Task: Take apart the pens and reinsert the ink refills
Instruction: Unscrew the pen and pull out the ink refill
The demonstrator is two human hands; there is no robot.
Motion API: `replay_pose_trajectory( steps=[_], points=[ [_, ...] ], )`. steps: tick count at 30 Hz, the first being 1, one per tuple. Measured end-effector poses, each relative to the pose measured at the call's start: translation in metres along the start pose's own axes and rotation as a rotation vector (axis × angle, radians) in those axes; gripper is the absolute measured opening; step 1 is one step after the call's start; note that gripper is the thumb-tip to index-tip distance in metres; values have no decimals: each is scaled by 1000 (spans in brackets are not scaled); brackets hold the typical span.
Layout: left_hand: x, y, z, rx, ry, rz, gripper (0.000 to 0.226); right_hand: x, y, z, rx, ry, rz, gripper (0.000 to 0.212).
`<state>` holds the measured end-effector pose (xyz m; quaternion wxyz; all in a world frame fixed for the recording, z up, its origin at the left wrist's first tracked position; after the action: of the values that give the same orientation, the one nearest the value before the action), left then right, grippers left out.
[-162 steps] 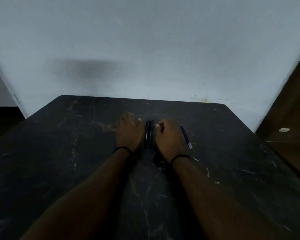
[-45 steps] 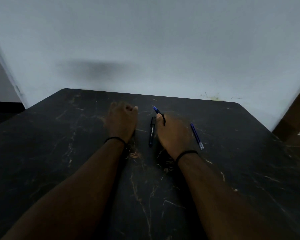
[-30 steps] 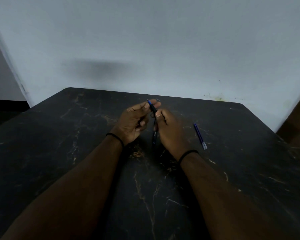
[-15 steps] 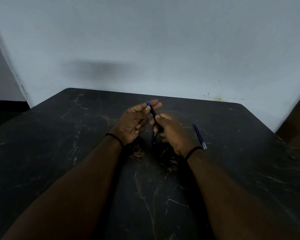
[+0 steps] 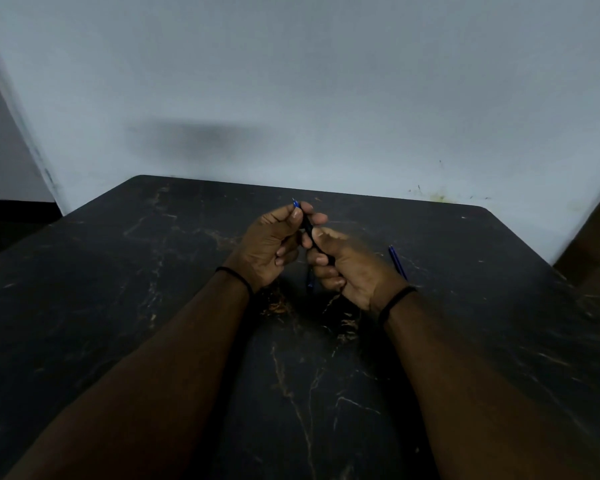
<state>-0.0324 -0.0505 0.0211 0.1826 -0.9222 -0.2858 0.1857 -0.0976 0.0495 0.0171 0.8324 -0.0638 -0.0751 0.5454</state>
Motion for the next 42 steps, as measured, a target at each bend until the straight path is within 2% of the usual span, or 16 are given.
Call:
replay_pose_trajectory(
  steps=[23, 30, 33, 36, 39, 42],
  points=[
    [8, -13, -14, -5, -88, -196, 20, -3, -3, 11, 460, 313, -356, 32],
    [8, -14, -12, -1, -79, -231, 18, -4, 0, 14, 628, 475, -476, 31],
    [6, -13, -11, -10, -98, -238, 18, -5, -1, 15, 749, 559, -537, 17],
    [4, -12, -9, 5, -105, -239, 16, -3, 0, 15, 841, 614, -606, 19],
    [2, -8, -5, 10, -79, -181, 19, -1, -3, 16, 793, 584, -542, 19],
    [1, -3, -3, 12, -25, -91, 27, -2, -2, 12, 612, 413, -411, 26]
  ],
)
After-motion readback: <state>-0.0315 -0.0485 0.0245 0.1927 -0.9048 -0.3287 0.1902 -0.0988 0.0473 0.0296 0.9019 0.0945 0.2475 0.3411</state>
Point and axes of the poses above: each hand's wrist, its own x-axis away from the middle knuckle, its own y-axis out of the back of the hand, z = x × y, the point moved 5 cm from there along -x, towards the middle knuckle, and after that the axes turned 8 degrees about -z, right-handed, at the moved point
